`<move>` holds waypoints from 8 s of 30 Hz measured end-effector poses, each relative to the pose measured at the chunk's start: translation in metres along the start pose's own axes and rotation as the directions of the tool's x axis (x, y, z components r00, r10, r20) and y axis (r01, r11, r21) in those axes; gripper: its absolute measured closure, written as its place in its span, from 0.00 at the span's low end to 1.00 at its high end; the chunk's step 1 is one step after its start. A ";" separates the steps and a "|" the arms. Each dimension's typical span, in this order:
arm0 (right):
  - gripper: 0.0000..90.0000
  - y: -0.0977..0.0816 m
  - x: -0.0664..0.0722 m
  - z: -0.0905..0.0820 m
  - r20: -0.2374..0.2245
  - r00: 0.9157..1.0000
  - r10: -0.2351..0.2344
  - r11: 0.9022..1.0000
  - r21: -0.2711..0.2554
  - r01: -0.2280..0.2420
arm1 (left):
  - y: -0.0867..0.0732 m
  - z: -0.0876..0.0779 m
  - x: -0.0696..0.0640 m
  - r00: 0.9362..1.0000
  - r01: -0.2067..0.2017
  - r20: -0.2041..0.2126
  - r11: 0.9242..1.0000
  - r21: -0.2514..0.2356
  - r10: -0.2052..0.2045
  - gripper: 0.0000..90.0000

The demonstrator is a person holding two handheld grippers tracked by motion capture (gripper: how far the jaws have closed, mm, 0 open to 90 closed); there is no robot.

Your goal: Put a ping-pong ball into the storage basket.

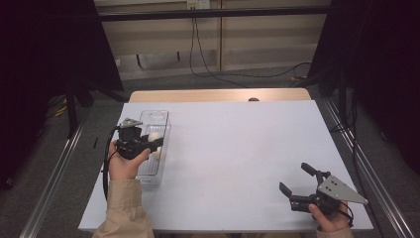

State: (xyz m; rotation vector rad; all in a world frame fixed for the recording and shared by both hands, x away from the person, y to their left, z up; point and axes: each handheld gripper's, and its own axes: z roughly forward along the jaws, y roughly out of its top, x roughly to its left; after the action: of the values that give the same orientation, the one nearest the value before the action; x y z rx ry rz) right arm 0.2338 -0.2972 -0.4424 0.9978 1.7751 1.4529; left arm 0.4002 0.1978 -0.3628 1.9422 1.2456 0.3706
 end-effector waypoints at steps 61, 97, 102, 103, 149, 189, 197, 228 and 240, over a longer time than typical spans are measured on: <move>0.04 0.000 0.000 0.000 0.000 1.000 0.000 1.000 -0.001 0.000 | -0.010 0.002 0.015 0.997 0.038 -0.062 0.999 -0.013 -0.039 0.36; 0.04 0.000 0.000 0.000 0.006 1.000 0.000 1.000 -0.003 0.000 | -0.009 -0.003 0.004 1.000 0.005 -0.012 0.995 -0.104 -0.006 0.05; 0.04 0.000 -0.001 0.000 0.005 1.000 0.000 1.000 -0.003 0.000 | -0.012 -0.006 0.001 1.000 -0.004 0.010 0.990 -0.140 0.005 0.05; 0.04 0.000 -0.001 0.000 0.006 1.000 0.002 1.000 -0.004 -0.002 | -0.012 -0.006 0.001 1.000 -0.002 0.016 0.990 -0.144 0.005 0.05; 0.04 0.000 -0.002 -0.001 0.010 1.000 0.010 1.000 -0.006 -0.010 | -0.052 -0.026 -0.002 0.998 -0.002 0.054 0.961 -0.275 0.018 0.05; 0.04 0.000 -0.001 0.000 0.004 1.000 0.004 1.000 -0.004 -0.004 | -0.077 -0.026 -0.005 0.998 -0.031 0.041 0.942 -0.334 0.047 0.05; 0.04 0.000 -0.001 0.000 0.005 1.000 0.003 1.000 -0.004 -0.003 | -0.081 -0.027 -0.005 0.998 -0.041 0.037 0.941 -0.337 0.057 0.05; 0.04 0.000 0.000 0.002 0.001 1.000 0.004 1.000 -0.003 -0.004 | -0.098 -0.031 0.001 0.998 -0.022 0.049 0.933 -0.360 0.043 0.04; 0.04 0.000 0.000 0.002 0.002 1.000 0.004 1.000 -0.002 -0.004 | -0.102 -0.033 0.003 0.998 -0.020 0.054 0.928 -0.372 0.043 0.04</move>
State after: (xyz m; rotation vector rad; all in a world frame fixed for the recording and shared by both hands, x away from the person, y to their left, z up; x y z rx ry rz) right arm 0.2354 -0.2965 -0.4425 1.0027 1.7705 1.4553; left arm 0.3170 0.2375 -0.4175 1.6361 1.0200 0.5196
